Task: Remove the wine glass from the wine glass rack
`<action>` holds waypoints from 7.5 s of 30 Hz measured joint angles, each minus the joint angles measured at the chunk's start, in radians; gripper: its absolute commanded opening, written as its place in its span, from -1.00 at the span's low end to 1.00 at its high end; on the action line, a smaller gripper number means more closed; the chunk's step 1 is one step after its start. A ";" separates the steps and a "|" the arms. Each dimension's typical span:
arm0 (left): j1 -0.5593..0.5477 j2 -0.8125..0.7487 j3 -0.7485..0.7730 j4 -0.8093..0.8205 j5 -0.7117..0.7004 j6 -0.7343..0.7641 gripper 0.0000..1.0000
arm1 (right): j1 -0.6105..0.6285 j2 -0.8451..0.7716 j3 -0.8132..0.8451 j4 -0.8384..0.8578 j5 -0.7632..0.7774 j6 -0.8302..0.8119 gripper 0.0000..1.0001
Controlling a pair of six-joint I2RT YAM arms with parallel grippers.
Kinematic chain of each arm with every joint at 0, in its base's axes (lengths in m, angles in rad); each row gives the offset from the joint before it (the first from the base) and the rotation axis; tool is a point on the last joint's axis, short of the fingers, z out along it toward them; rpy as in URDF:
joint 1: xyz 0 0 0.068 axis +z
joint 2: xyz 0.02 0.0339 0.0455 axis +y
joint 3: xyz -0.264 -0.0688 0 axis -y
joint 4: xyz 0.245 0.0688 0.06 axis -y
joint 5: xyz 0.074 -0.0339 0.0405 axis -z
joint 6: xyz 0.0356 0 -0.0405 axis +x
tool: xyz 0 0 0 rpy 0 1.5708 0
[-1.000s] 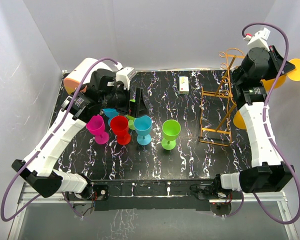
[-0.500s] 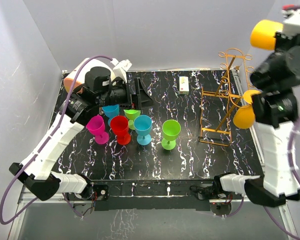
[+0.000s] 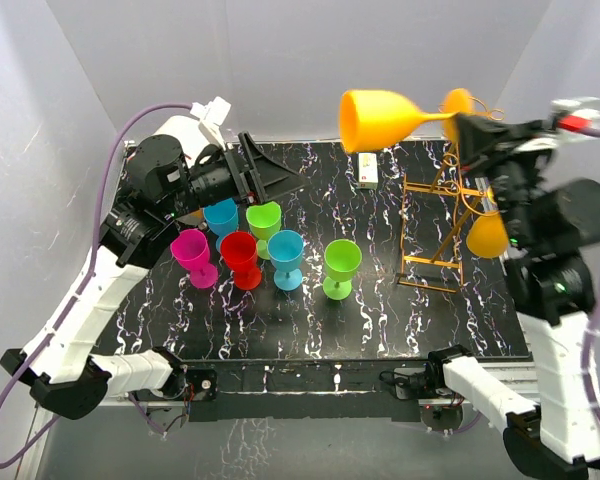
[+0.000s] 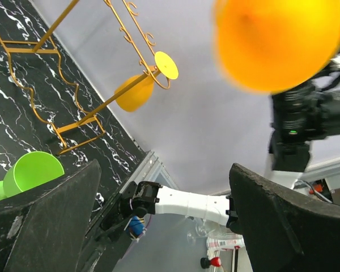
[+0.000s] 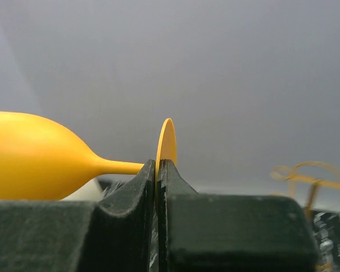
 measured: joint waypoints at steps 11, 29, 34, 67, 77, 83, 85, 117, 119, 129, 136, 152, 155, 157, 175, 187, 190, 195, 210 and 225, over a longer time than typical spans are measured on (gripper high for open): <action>0.000 -0.032 0.033 -0.135 -0.196 -0.026 0.60 | 0.000 0.070 -0.313 0.125 -0.402 0.287 -1.00; 0.000 0.098 0.155 -0.204 -0.221 0.002 -0.55 | 0.030 0.100 -0.319 0.231 -0.447 0.343 -1.00; 0.000 0.173 0.218 -0.226 -0.216 0.030 -1.00 | 0.051 0.130 -0.319 0.208 -0.410 0.328 -0.66; -0.011 0.872 0.674 -0.843 -0.533 0.398 -1.00 | 0.069 -0.116 -0.044 -0.171 0.275 0.001 0.96; -0.027 1.010 0.709 -0.904 -0.561 0.431 -0.91 | 0.069 -0.142 0.002 -0.229 0.338 -0.089 0.96; -0.030 1.022 0.707 -0.907 -0.570 0.441 -0.54 | 0.069 -0.155 0.002 -0.263 0.361 -0.123 0.96; -0.031 1.022 0.696 -0.898 -0.568 0.445 -0.46 | 0.069 -0.157 0.003 -0.283 0.367 -0.134 0.97; -0.033 0.295 0.291 -0.496 -0.237 0.519 0.67 | 0.069 0.148 0.160 -0.935 0.671 -0.140 -0.16; -0.033 0.246 0.225 -0.463 -0.219 0.522 0.68 | 0.069 0.146 0.167 -0.949 0.671 -0.167 -0.17; -0.033 0.139 0.032 -0.392 -0.186 0.537 0.70 | 0.069 0.167 0.165 -0.970 0.671 -0.343 -0.26; -0.033 0.101 0.000 -0.392 -0.184 0.545 0.73 | 0.069 0.196 0.133 -0.954 0.671 -0.407 -0.27; -0.033 0.063 0.000 -0.402 -0.213 0.582 0.93 | 0.069 0.253 0.057 -0.901 0.719 -0.454 -0.24; -0.033 0.063 0.000 -0.409 -0.221 0.587 0.93 | 0.069 0.253 0.044 -0.890 0.729 -0.463 -0.24; -0.033 0.063 0.000 -0.412 -0.227 0.589 0.93 | 0.069 0.255 0.034 -0.883 0.734 -0.470 -0.24; -0.033 0.063 0.000 -0.424 -0.244 0.598 0.93 | 0.061 0.276 -0.038 -0.771 0.785 -0.531 -0.35; -0.033 0.064 0.003 -0.430 -0.247 0.601 0.93 | 0.043 0.275 -0.059 -0.755 0.777 -0.549 -0.68; -0.033 0.064 0.004 -0.431 -0.248 0.603 0.93 | 0.043 0.275 -0.059 -0.758 0.767 -0.552 -0.77; -0.033 0.068 0.009 -0.431 -0.248 0.604 0.93 | 0.043 0.275 -0.059 -0.757 0.762 -0.564 -0.91; -0.033 0.077 0.013 -0.432 -0.248 0.603 0.93 | 0.043 0.253 -0.054 -0.752 0.758 -0.610 -1.00; -0.033 0.085 0.026 -0.431 -0.248 0.597 0.93 | 0.042 0.223 -0.036 -0.748 0.748 -0.631 -1.00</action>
